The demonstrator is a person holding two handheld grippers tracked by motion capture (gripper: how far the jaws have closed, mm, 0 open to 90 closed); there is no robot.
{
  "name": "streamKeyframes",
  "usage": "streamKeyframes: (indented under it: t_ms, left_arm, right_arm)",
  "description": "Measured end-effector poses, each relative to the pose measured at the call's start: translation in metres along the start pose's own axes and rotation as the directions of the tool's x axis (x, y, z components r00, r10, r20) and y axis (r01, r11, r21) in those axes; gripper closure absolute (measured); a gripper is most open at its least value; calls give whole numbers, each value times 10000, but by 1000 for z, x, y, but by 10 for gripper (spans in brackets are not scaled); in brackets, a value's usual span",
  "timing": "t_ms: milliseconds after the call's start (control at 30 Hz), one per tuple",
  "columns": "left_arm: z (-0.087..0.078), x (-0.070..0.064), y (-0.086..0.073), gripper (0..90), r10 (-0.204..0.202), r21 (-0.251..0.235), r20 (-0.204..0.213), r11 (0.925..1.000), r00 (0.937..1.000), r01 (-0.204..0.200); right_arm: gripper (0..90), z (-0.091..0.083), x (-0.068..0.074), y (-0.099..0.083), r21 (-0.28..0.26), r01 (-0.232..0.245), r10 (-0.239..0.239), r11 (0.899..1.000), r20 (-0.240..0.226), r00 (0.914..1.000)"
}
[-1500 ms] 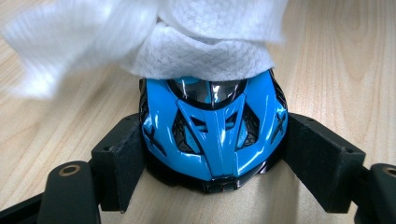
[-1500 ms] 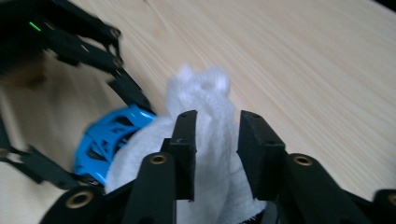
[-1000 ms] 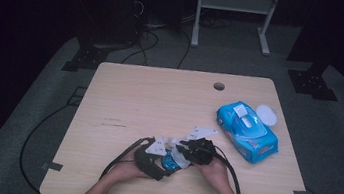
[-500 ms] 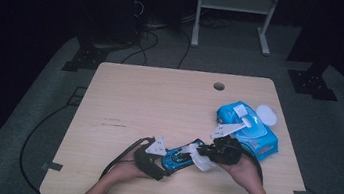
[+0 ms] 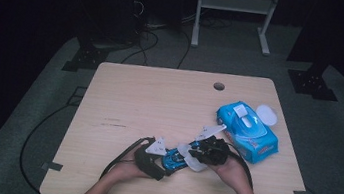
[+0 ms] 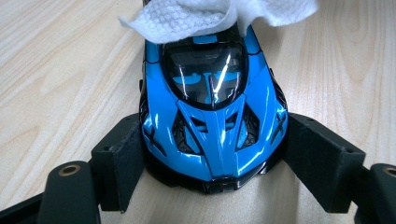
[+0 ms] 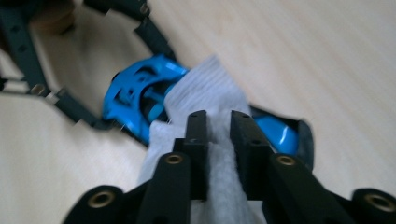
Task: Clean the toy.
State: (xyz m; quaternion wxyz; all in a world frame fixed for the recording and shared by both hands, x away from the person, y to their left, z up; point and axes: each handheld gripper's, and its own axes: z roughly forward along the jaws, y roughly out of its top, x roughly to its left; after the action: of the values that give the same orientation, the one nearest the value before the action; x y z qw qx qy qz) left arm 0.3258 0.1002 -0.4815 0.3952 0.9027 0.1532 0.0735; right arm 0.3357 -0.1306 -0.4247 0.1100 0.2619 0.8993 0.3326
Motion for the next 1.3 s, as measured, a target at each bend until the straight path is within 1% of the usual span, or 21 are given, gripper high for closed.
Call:
streamKeyframes:
  t_ms: [33,67,100,133,200,267,333,400,433,500,633,733,767,833,900,933,1033,1100,1167,1233,1300]
  left_arm:
    - [0,0,0,234,2,3,-5,10000,10000,-2]
    - [0,0,0,233,32,6,-20,10000,10000,-32]
    - [0,0,0,234,38,11,-32,10000,10000,-38]
    - [0,0,0,233,15,7,-44,10000,10000,-15]
    - [0,0,0,233,-2,0,-63,10000,10000,2]
    - [0,0,0,234,-18,-18,-75,10000,10000,18]
    - [0,0,0,234,-65,-57,-79,10000,9999,64]
    - [1,0,0,234,-79,-36,-79,10000,9999,79]
    - [1,0,0,234,-64,-29,-92,10000,9999,64]
    - [1,0,0,235,-49,-15,-96,10000,9999,49]
    - [1,0,0,234,-33,-21,-84,10000,10000,33]
    - [0,0,1,234,-37,10,-84,10000,10000,37]
    - [0,0,1,235,-43,16,-84,10000,10000,44]
    - [0,0,1,234,-61,20,-90,10000,9999,61]
    - [0,1,1,231,-241,33,-81,9997,9997,242]
    - [0,1,1,227,-339,-28,-81,9994,9994,339]
    - [2,1,2,214,-367,-34,-191,9993,9991,367]
    - [2,0,2,214,-442,-55,-281,9990,9986,441]
    - [3,-1,2,217,-572,-139,-340,9983,9978,568]
    - [3,-2,3,244,-498,-137,-282,9987,9984,495]
    - [3,-2,2,246,-437,-117,-289,9990,9986,434]
  right_arm:
    - [743,2,1,-1,-172,40,-39,9998,63,10000]
    - [708,4,2,-1,-282,32,-25,9996,273,9996]
    - [712,7,2,-2,-370,60,-44,9993,436,9990]
    - [712,9,2,-2,-447,-54,72,9990,409,9991]
    - [714,14,3,-6,-900,-269,309,9956,432,9986]
    - [715,15,4,-8,-1213,-277,330,9922,415,9986]
    - [716,16,4,-10,-1355,-259,319,9904,423,9986]
    - [747,16,2,-12,-1503,-300,345,9882,277,9990]
    - [768,16,1,-13,-1496,-412,447,9879,206,9988]
    - [795,15,-2,-15,-1449,-426,470,9885,271,9985]
    - [813,12,-5,-17,-1347,-476,590,9897,819,9949]
    - [823,12,-4,-17,-1396,-620,752,9883,912,9930]
    - [824,13,-2,-16,-1422,-526,661,9884,921,9936]
    - [824,14,0,-15,-1453,-543,664,9879,794,9946]
    - [830,17,7,-13,-1556,-421,533,9869,685,9962]
    - [830,17,8,-13,-1559,-445,542,9868,589,9968]
    - [831,19,9,-12,-1620,-554,607,9852,276,9978]
    - [831,19,10,-12,-1607,-457,518,9859,345,9981]
    - [831,18,8,-12,-1563,-530,591,9863,351,9976]
    - [831,16,4,-14,-1520,-644,715,9863,416,9966]
    - [831,15,1,-15,-1511,-750,831,9857,476,9954]
